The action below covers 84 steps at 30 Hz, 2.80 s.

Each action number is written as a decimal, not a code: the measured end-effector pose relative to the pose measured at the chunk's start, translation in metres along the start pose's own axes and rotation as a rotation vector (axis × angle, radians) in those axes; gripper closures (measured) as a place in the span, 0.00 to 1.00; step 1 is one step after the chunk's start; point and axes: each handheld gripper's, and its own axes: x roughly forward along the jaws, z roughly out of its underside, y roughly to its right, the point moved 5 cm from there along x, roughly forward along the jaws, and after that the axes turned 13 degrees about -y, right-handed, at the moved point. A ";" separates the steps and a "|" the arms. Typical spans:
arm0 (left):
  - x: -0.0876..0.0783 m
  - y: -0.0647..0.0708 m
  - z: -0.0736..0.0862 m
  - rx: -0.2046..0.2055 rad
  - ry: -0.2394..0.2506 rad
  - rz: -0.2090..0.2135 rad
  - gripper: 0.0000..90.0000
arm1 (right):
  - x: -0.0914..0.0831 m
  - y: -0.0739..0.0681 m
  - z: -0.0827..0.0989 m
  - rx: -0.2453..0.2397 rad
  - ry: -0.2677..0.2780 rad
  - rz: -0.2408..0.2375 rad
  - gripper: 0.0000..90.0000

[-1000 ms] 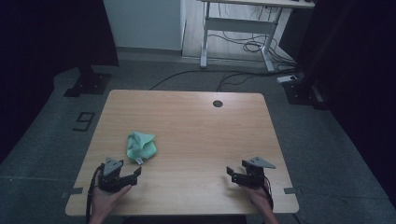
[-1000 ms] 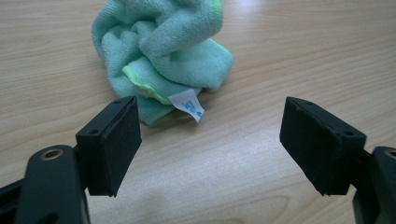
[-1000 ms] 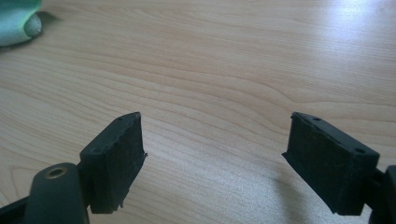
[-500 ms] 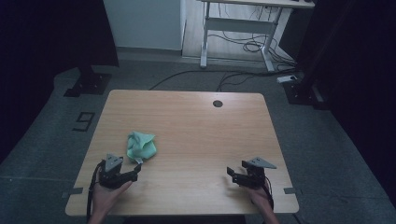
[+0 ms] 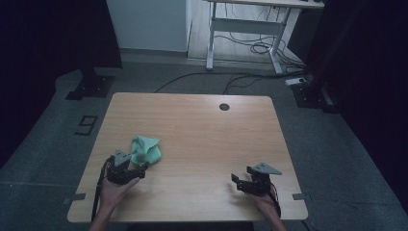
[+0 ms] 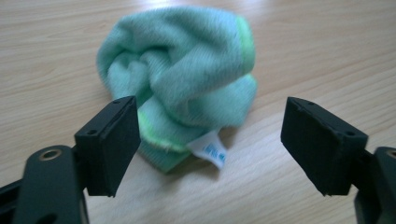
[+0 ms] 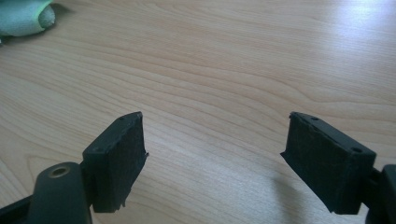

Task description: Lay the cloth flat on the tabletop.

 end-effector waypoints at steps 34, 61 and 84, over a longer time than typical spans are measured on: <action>0.067 -0.006 -0.015 -0.004 -0.147 -0.029 0.32 | -0.007 0.007 0.009 0.034 -0.001 0.027 0.23; 0.046 -0.003 -0.012 0.048 -0.063 0.017 0.81 | -0.013 0.015 0.013 0.072 0.014 0.045 0.26; 0.012 0.006 -0.025 0.076 0.031 0.035 0.82 | -0.015 0.018 0.013 0.076 0.023 0.046 0.27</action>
